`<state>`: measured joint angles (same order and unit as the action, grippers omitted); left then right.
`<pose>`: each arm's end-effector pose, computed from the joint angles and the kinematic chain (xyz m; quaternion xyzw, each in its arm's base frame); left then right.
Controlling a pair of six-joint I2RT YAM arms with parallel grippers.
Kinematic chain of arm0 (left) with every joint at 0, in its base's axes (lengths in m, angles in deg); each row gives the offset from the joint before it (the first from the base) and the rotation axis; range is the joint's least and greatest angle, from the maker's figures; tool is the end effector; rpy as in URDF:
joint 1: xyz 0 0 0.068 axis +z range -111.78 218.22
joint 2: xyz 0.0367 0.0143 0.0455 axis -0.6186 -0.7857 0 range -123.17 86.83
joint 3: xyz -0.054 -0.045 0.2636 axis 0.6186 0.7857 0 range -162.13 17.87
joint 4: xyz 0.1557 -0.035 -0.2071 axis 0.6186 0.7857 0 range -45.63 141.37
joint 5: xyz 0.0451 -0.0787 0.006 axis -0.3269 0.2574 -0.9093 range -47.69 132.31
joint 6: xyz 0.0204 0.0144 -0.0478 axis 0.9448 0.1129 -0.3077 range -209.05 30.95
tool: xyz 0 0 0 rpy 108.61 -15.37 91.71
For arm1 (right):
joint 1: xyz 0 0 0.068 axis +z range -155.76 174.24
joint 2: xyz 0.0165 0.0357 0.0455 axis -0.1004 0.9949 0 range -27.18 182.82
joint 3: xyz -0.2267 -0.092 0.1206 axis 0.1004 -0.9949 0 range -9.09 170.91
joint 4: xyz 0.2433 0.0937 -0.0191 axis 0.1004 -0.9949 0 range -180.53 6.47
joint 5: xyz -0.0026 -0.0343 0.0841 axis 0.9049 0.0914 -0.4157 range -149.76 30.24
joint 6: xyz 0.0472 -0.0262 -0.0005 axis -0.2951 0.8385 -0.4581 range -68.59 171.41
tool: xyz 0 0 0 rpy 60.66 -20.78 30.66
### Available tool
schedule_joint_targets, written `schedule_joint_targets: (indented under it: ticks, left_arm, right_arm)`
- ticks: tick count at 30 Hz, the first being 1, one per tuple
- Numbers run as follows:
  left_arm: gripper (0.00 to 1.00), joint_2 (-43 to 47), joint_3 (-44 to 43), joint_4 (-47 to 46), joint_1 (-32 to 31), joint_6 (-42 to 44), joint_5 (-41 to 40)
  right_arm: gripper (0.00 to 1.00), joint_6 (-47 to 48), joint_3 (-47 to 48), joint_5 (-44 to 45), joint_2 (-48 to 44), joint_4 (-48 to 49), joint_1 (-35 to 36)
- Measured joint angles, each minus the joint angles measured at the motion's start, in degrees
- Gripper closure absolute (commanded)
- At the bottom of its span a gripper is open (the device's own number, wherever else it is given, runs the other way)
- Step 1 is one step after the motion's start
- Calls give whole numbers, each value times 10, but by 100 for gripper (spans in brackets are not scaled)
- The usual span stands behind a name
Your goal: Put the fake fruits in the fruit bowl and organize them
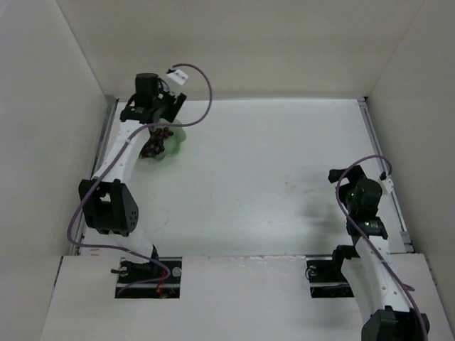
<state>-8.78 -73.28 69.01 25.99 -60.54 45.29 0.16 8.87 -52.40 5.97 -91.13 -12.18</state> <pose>0.3812 -0.0845 0.3637 0.3123 0.8033 0.0496 0.5047 0.1505 -0.0215 0.2091 0.4319 0.7110 0.1612 0.5310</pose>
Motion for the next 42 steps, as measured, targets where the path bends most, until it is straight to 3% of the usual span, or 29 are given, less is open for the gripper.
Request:
schedule_joint_targets:
  ticks: [4,9,11,12,13,14,17,18,25,30,36,42]
  left_arm:
    - [88,-24,27,-33,96,10,-20]
    - [77,-95,46,-53,110,12,-24]
    - [54,-116,50,-55,109,12,-24]
    - [31,-120,51,-55,107,12,-24]
    - [22,-124,53,-57,106,12,-23]
    - [17,-125,55,-60,105,11,-24]
    - [14,-123,57,-74,104,6,-25]
    - [0,-120,60,-83,104,3,-26]
    - [0,-49,95,-84,107,-19,-32]
    - [0,54,151,-36,138,-71,-41]
    - [0,207,238,24,291,-163,8]
    - [0,249,329,57,458,-210,65]
  right_arm:
    - [0,0,0,14,24,13,26]
    - [0,0,3,23,34,21,37]
    - [0,0,4,27,31,21,37]
    - [0,0,4,28,28,21,37]
    - [0,0,4,28,24,21,37]
    - [0,0,4,30,19,20,37]
    - [0,0,4,31,8,20,37]
    - [0,0,4,32,5,20,37]
    - [0,2,6,34,5,15,38]
    - [0,11,22,34,12,12,38]
    - [0,15,25,34,35,14,38]
    - [0,20,36,33,64,14,38]
